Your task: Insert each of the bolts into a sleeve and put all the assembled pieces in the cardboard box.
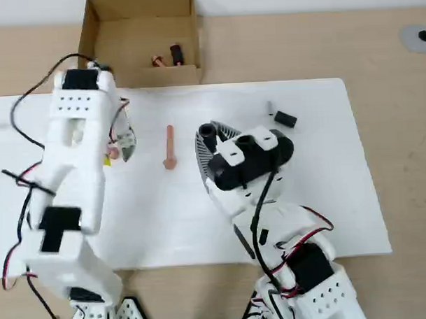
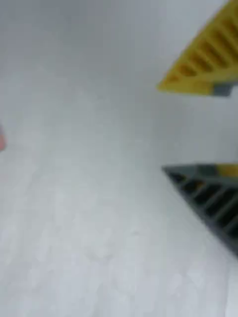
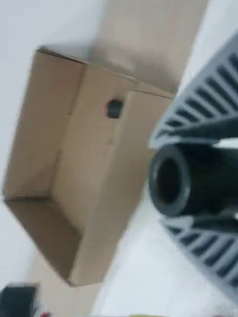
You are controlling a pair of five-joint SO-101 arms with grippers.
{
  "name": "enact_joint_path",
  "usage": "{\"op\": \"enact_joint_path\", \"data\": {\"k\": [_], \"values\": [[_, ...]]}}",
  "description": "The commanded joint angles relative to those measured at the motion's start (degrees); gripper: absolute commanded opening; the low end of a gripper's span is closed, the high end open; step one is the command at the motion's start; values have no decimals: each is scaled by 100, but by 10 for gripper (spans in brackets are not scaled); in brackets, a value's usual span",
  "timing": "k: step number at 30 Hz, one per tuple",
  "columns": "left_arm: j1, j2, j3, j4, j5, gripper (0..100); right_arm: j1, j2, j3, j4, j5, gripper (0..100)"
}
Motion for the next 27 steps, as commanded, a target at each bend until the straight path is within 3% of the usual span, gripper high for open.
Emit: {"op": "enact_joint_path", "data": {"k": [1, 7, 15, 22, 27], "values": [[-492, 92, -589, 44, 466, 103, 119, -145, -374, 158, -53, 9], [-1108, 171, -765, -519, 958, 103, 119, -101, -523, 246, -35, 9], [-633, 813, -211, -879, 949, 103, 119, -101, -576, 246, -53, 9], [-695, 1455, -167, -1565, 941, 103, 119, -127, -576, 246, -62, 9], [-703, 2062, -202, -1609, 941, 103, 119, -154, -602, 352, -62, 9]]}}
